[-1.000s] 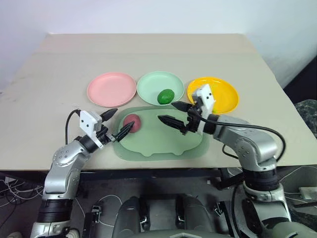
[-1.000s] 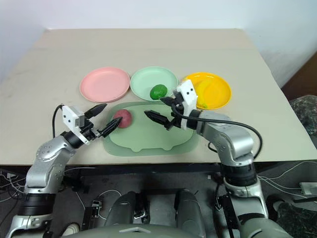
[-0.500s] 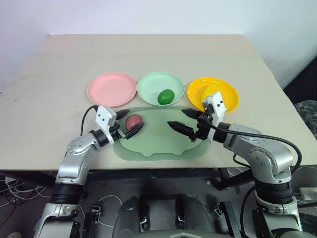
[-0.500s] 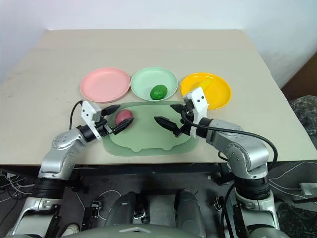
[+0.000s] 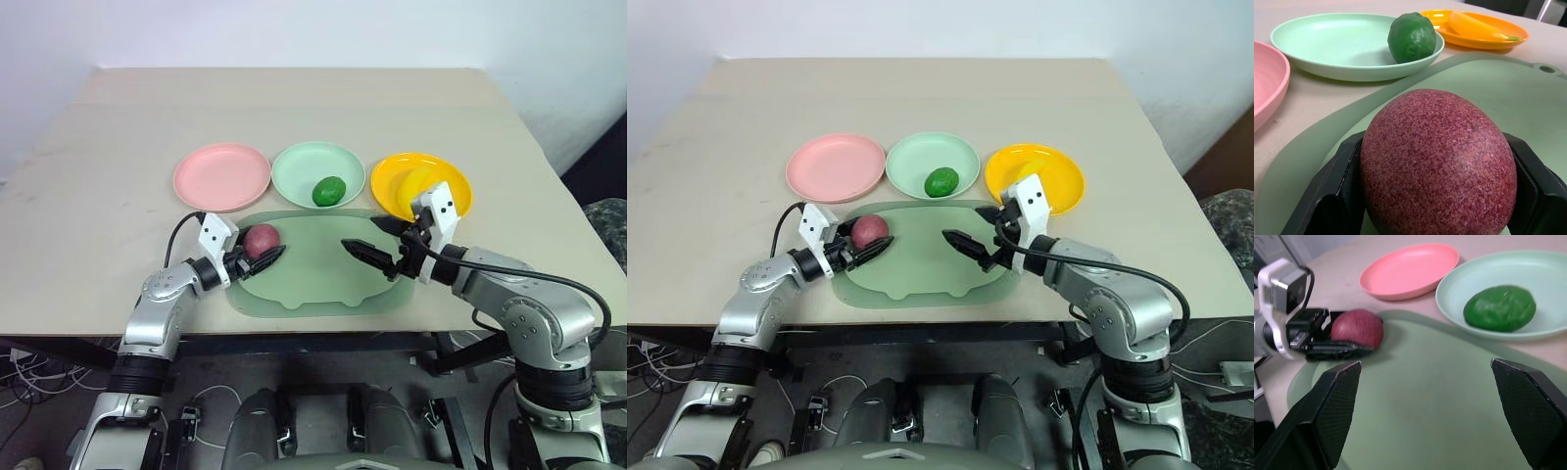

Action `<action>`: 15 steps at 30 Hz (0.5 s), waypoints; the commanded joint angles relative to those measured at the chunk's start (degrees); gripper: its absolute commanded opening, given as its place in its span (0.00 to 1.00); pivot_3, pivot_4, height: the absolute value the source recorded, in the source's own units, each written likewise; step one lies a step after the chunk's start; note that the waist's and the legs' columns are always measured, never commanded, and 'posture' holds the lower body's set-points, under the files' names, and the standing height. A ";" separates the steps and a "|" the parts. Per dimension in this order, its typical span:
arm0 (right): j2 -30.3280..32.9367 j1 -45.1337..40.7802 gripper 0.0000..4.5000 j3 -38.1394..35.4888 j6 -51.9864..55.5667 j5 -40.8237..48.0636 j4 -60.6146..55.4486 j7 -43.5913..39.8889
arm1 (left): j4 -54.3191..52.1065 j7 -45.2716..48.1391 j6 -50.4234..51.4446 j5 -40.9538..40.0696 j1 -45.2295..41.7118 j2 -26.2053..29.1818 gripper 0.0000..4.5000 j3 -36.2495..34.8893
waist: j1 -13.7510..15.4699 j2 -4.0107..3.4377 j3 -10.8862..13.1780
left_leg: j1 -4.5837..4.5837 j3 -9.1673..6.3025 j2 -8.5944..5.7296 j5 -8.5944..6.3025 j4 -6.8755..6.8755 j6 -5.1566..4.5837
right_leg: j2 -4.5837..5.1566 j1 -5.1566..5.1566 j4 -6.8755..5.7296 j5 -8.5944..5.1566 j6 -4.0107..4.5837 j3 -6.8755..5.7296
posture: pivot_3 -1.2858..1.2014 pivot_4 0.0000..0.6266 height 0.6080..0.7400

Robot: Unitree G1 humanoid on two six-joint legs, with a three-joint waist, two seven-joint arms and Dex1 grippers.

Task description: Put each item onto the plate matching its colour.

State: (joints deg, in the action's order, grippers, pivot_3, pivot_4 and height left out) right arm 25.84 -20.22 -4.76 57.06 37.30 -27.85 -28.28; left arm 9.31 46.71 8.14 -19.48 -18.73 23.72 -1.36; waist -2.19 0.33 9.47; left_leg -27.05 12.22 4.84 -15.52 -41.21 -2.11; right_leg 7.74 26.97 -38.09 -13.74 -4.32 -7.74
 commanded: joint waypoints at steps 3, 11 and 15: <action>0.91 1.99 1.00 0.99 -6.22 0.51 -4.71 -4.02 | -6.60 -3.45 0.74 -2.10 0.27 1.23 0.69 -5.17 | 0.00 0.01 0.00 | 0.00 -0.02 0.01 0.00 -0.01 0.00 | -0.01 0.00 0.00 0.00 0.00 0.00 | 0.52 0.24 0.66; -0.01 4.44 1.00 4.04 -17.30 -1.93 -3.34 -8.62 | -11.35 -12.78 9.07 -4.65 -1.95 2.28 0.69 -11.30 | 0.21 0.03 0.01 | 0.50 -0.06 0.01 -0.05 0.02 -0.04 | 0.00 -0.56 0.11 -0.02 -0.01 -0.04 | 0.52 0.24 0.66; 0.47 4.56 1.00 6.67 -19.72 -3.96 -1.03 -10.39 | -9.74 -22.80 20.89 -0.51 -7.36 4.18 0.69 -10.83 | 0.82 0.08 0.01 | 0.53 -0.09 0.04 -0.05 -0.01 -0.04 | 0.04 -0.61 0.11 -0.03 0.02 -0.03 | 0.52 0.24 0.66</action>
State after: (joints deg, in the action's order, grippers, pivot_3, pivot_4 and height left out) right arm 25.92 -15.74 1.50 39.22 33.93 -28.87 -37.73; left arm 0.43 27.51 24.94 -21.36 -24.05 26.55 -11.48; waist -1.37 0.41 9.48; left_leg -26.53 12.14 4.85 -15.57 -41.23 -2.16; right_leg 7.78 26.36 -37.98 -13.77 -4.30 -7.77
